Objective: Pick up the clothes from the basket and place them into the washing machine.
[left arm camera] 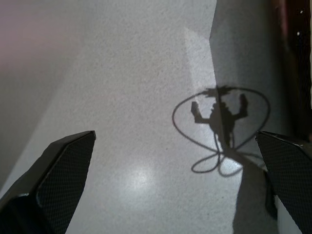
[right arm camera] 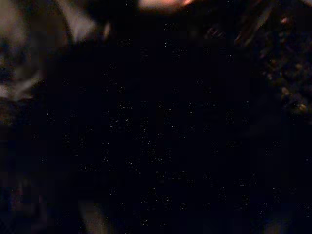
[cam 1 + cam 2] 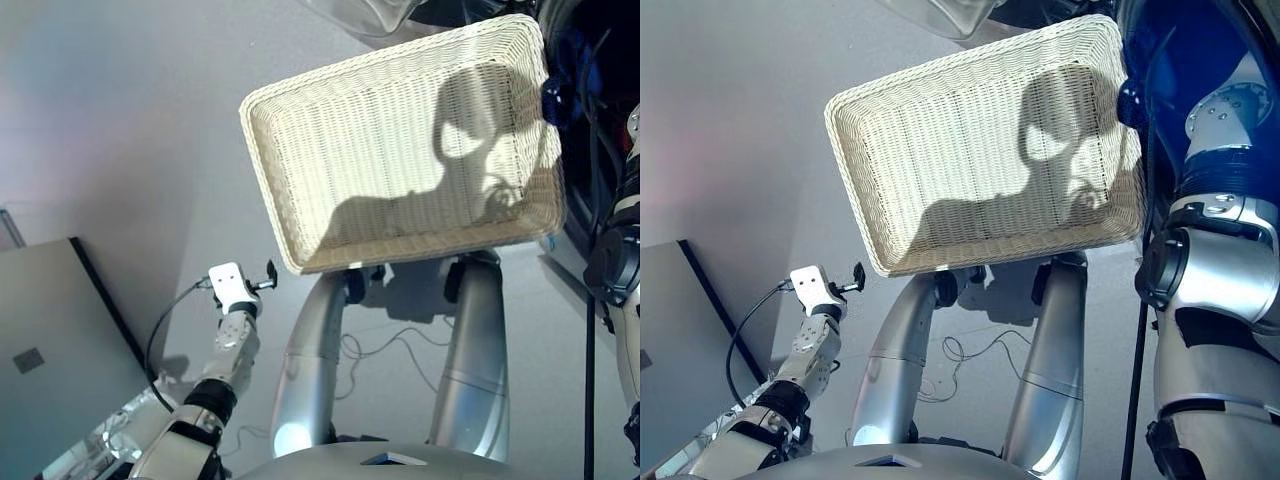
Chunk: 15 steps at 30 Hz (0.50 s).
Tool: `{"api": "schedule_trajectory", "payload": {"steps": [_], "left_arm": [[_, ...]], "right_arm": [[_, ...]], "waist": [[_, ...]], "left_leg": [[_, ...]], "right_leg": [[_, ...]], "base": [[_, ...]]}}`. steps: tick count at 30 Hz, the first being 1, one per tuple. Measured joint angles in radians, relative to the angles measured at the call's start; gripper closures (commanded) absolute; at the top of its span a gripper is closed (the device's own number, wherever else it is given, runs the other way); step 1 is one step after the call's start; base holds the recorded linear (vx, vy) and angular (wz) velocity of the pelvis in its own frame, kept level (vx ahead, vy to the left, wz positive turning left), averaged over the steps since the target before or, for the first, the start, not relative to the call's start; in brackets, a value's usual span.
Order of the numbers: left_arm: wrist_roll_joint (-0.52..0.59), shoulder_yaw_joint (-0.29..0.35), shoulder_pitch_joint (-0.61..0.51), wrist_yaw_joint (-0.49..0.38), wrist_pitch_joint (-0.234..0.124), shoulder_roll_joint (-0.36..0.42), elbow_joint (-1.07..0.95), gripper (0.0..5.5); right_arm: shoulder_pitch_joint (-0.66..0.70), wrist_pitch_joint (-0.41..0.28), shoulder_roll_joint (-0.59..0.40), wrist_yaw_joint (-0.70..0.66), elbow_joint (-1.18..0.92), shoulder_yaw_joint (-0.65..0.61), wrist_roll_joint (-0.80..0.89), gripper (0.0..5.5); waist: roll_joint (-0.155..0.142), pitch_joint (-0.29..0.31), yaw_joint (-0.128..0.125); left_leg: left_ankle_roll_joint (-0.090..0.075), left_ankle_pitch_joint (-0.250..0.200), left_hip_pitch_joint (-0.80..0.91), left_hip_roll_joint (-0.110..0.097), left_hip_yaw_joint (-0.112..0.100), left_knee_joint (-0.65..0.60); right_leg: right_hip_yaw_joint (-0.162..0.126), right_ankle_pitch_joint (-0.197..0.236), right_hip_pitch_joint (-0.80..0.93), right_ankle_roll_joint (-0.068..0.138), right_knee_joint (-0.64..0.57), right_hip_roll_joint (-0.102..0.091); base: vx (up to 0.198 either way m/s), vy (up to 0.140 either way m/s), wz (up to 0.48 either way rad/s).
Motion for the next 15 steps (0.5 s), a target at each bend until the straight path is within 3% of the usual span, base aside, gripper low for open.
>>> {"api": "schedule_trajectory", "payload": {"steps": [4, 6, 15], "left_arm": [[-0.001, 0.003, 0.001, -0.002, 0.000, 0.000, 0.008, 0.00], [-0.001, 0.004, 0.001, -0.012, 0.003, 0.000, 0.027, 0.00], [-0.001, 0.006, 0.001, -0.020, 0.007, 0.000, 0.102, 0.00]], "right_arm": [[0.013, 0.105, 0.054, 0.148, 0.103, 0.111, 0.062, 0.00], [0.050, 0.144, 0.103, 0.209, 0.112, 0.147, 0.073, 0.00], [0.098, 0.162, 0.236, 0.270, 0.130, 0.130, 0.116, 0.00]], "waist": [[-0.010, -0.025, -0.007], [-0.030, -0.043, -0.008], [-0.048, -0.051, -0.014]], "left_leg": [[0.000, 0.000, 0.001, 0.004, -0.001, -0.002], [-0.001, 0.000, 0.003, 0.009, -0.001, -0.008], [-0.005, 0.004, 0.039, 0.012, -0.008, -0.046]], "right_leg": [[-0.005, 0.003, 0.007, 0.000, -0.012, 0.003], [-0.007, 0.009, 0.012, -0.002, -0.026, 0.009], [-0.023, 0.022, 0.057, -0.008, -0.068, 0.014]], "base": [[0.000, 0.000, 0.000], [0.000, 0.000, 0.000], [0.000, 0.000, 0.000]]}}
